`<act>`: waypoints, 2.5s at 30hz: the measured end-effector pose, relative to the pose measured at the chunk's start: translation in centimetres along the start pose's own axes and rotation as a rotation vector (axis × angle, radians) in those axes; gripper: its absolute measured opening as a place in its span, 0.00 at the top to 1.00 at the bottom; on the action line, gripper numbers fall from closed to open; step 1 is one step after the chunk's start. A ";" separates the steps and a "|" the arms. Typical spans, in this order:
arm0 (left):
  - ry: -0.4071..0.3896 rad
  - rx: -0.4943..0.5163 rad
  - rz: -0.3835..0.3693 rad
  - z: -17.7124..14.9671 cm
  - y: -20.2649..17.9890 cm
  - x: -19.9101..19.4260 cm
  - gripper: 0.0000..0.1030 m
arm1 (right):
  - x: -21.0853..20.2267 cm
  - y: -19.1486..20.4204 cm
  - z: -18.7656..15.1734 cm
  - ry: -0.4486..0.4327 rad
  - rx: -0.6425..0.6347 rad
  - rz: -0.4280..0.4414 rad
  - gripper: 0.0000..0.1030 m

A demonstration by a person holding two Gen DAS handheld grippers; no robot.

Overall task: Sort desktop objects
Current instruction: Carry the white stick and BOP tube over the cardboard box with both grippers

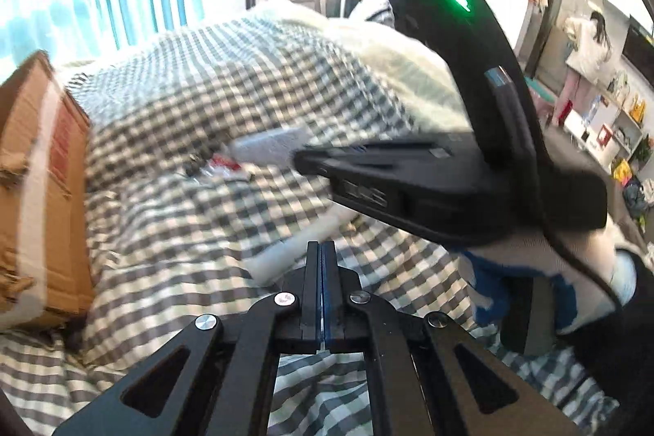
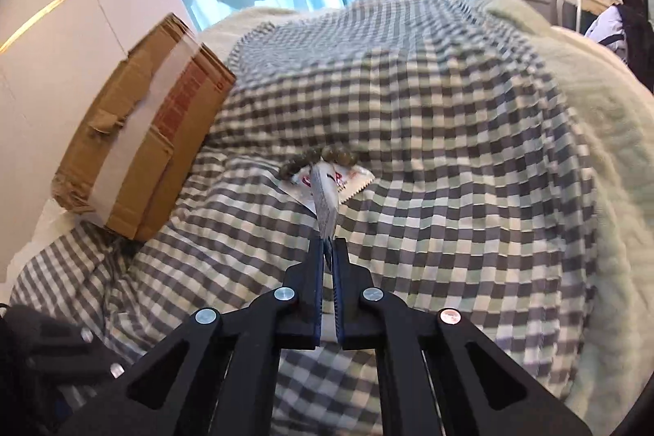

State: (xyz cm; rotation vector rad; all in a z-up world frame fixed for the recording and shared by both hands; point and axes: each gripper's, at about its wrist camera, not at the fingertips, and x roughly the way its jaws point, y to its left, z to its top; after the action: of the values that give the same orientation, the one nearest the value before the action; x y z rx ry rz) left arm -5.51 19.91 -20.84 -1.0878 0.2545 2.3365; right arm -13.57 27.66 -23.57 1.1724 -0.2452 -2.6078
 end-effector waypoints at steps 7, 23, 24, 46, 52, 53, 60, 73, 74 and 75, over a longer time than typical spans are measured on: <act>-0.016 -0.012 -0.070 1.1 2.3 -1.2 1.00 | -4.6 -0.3 -1.3 -0.104 0.097 -0.038 0.97; 0.254 0.238 -0.116 -0.1 0.1 10.7 0.94 | -10.7 -3.1 -3.1 -0.195 0.206 -0.143 0.97; 0.247 0.229 -0.116 -0.1 0.2 10.5 1.00 | -10.6 -3.2 -3.0 -0.192 0.208 -0.141 0.97; 0.194 0.090 -0.226 2.8 1.6 9.8 0.88 | -13.8 0.5 -0.7 -0.249 0.148 -0.198 0.97; 0.257 0.116 -0.255 2.3 0.1 13.6 0.72 | -14.9 -0.1 0.2 -0.235 0.116 -0.232 0.97; 0.252 0.117 -0.221 2.3 0.2 13.5 0.84 | -14.9 -0.2 0.2 -0.231 0.112 -0.238 0.97; 0.205 0.029 -0.260 3.3 3.0 10.6 0.94 | -14.3 -0.4 0.5 -0.228 0.134 -0.227 0.97; -0.009 -0.034 -0.243 6.9 6.9 -0.9 1.00 | -15.5 5.7 3.0 -0.287 0.049 -0.194 0.97; 0.006 -0.033 -0.236 6.6 6.9 -0.4 0.98 | -15.5 6.0 3.0 -0.291 0.047 -0.194 0.97; 0.033 -0.031 -0.222 6.2 6.7 0.5 0.96 | -15.5 6.2 3.1 -0.294 0.048 -0.194 0.97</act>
State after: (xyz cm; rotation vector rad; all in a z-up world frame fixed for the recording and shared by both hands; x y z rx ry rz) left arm -13.43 16.90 -17.53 -1.1101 0.1037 2.1331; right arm -4.95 26.76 -8.99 0.8611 -0.2648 -2.9585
